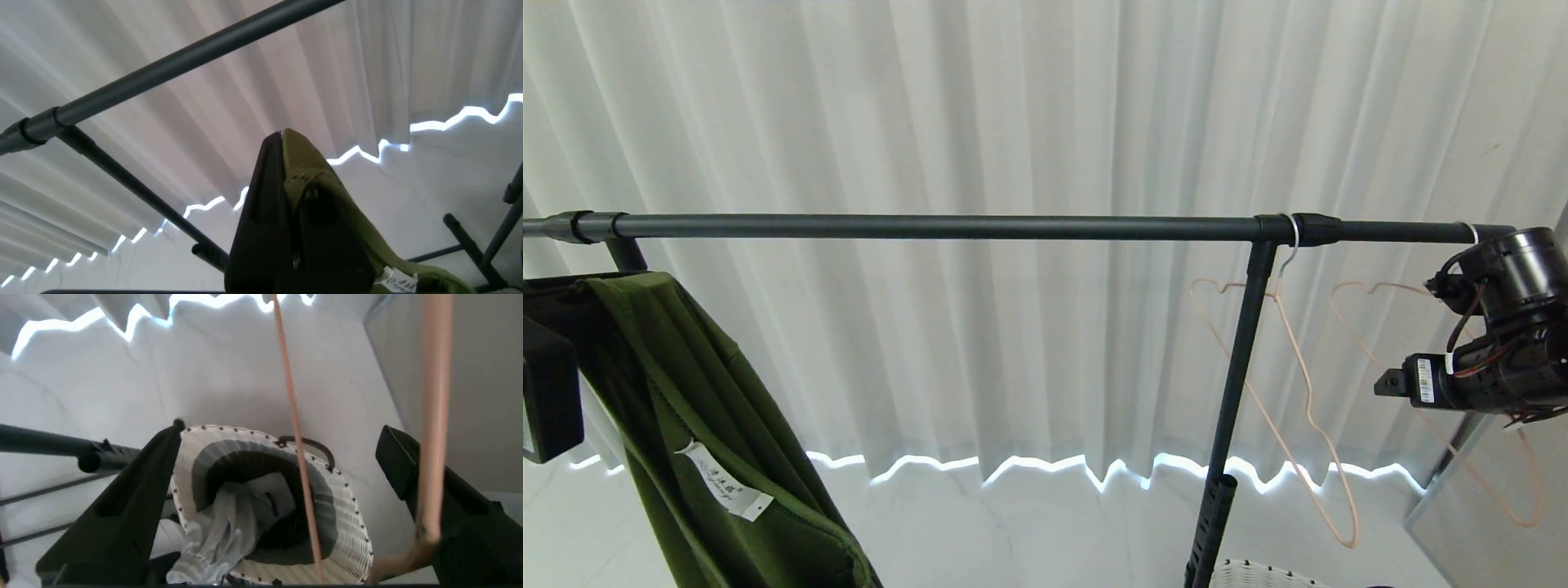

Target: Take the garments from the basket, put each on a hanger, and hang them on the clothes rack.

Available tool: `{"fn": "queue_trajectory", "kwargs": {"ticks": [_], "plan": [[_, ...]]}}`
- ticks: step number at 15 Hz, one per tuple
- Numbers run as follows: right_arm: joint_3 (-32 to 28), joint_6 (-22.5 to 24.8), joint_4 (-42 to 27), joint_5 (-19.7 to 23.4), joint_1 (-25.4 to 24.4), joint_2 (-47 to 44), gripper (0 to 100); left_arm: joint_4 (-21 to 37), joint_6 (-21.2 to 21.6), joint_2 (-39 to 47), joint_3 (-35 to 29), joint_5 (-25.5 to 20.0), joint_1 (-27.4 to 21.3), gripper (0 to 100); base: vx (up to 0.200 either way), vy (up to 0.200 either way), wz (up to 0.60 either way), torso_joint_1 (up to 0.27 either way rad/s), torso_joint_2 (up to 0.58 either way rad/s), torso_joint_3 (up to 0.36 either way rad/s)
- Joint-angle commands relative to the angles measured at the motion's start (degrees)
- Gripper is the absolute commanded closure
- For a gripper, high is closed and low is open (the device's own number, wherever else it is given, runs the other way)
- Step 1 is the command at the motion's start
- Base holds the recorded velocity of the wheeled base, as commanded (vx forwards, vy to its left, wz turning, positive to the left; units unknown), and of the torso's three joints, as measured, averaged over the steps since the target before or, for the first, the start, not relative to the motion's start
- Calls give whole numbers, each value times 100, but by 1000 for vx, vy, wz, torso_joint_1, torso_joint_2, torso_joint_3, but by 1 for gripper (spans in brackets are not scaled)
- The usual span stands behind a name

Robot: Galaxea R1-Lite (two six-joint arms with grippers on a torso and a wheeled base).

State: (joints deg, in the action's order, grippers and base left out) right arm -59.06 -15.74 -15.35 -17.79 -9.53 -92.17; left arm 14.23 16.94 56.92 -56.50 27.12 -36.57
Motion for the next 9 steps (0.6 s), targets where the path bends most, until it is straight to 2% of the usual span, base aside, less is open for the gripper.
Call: {"fn": "queue_trajectory", "kwargs": {"ticks": [1, 9], "plan": [[9, 18, 5, -6, 92, -82, 100, 1, 2, 4, -10, 12, 1, 100, 0, 0, 0, 0, 0, 0], [9, 36, 14, -14, 162, -55, 100, 1, 19, 4, -19, 12, 1, 100, 0, 0, 0, 0, 0, 0]]}}
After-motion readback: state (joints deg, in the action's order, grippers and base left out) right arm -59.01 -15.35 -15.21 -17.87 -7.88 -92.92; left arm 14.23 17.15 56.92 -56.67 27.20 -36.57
